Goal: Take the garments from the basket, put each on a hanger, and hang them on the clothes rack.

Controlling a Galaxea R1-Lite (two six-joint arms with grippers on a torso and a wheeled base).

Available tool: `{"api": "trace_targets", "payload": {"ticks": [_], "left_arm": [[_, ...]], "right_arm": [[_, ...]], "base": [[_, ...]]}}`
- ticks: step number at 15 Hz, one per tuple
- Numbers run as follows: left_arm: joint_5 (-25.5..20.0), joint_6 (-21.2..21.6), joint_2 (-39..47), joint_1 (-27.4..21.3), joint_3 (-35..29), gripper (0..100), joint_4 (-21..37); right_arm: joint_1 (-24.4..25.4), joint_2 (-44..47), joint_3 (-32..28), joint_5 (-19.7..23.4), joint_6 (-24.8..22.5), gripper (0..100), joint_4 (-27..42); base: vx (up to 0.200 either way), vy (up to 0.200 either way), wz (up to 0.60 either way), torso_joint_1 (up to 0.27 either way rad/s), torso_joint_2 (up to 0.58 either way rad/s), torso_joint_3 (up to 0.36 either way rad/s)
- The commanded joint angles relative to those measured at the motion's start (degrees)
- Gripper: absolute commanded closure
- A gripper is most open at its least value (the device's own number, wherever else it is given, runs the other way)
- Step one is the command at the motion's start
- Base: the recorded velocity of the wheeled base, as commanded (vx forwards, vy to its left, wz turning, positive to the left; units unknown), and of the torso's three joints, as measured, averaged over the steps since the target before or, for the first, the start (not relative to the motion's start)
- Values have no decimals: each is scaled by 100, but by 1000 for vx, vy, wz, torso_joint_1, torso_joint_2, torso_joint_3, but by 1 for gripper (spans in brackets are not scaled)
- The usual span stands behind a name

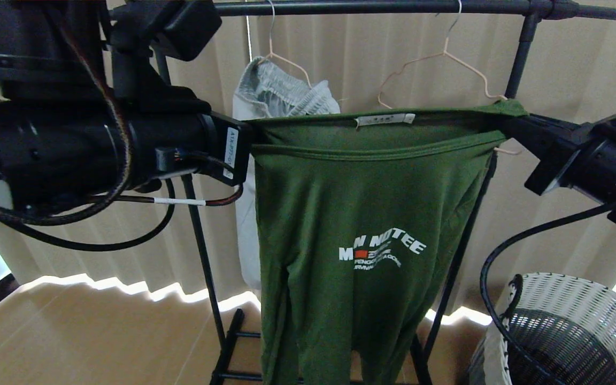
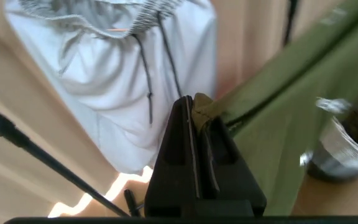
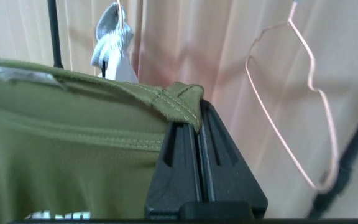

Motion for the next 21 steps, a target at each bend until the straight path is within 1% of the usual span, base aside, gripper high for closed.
{"api": "trace_targets", "payload": {"ticks": [1, 2, 3, 5, 8, 10, 11, 13, 14, 15, 16, 17, 18, 19, 20, 21], "left_arm": [[206, -7, 542, -20, -37, 100, -248], [215, -7, 657, -20, -72, 100, -336], [224, -7, 736, -12, -89, 100, -398], [444, -7, 911, -3, -98, 100, -617], [540, -7, 973, -3, -98, 100, -732], [549, -16, 929, -3, -45, 100, -732], [549, -16, 788, 15, 16, 100, -723], [505, 2, 367, 120, 236, 100, -644], [496, 2, 305, 138, 280, 100, -635], [479, 2, 103, 173, 412, 100, -565], [461, 11, -55, 182, 544, 100, -468], [391, 19, -178, 173, 605, 100, -318], [224, 19, -310, 173, 614, 100, -134], [13, 19, -442, 173, 605, 100, 51], [-339, 19, -653, 164, 605, 100, 279], [-462, 19, -732, 164, 614, 100, 349]], "right_arm": [[63, -764, 116, 24, 3, 100, 810], [178, -983, 125, 24, 20, 100, 1136], [301, -1115, 169, 24, 38, 100, 1267], [617, -1361, 371, 24, 117, 100, 1373], [635, -1335, 468, 33, 108, 100, 1373], [617, -1203, 468, -2, 99, 100, 1364], [538, -992, 415, -19, 99, 100, 1294], [222, -597, 239, -2, 99, 100, 1267], [187, -491, 195, -2, 99, 100, 1259], [107, -227, 46, -11, 108, 100, 1144], [2, 80, -86, -2, 108, 100, 872], [-7, 318, -156, -2, 108, 100, 608], [-7, 546, -218, 7, 108, 100, 353], [-7, 713, -262, 7, 108, 100, 160], [-16, 915, -376, 16, 108, 100, -69], [-7, 994, -429, 24, 108, 100, -148]], "base": [[0, 0, 0, 0, 0, 0], [0, 0, 0, 0, 0, 0], [0, 0, 0, 0, 0, 0], [0, 0, 0, 0, 0, 0], [0, 0, 0, 0, 0, 0], [0, 0, 0, 0, 0, 0], [0, 0, 0, 0, 0, 0], [0, 0, 0, 0, 0, 0], [0, 0, 0, 0, 0, 0], [0, 0, 0, 0, 0, 0], [0, 0, 0, 0, 0, 0], [0, 0, 0, 0, 0, 0], [0, 0, 0, 0, 0, 0], [0, 0, 0, 0, 0, 0], [0, 0, 0, 0, 0, 0], [0, 0, 0, 0, 0, 0]]}}
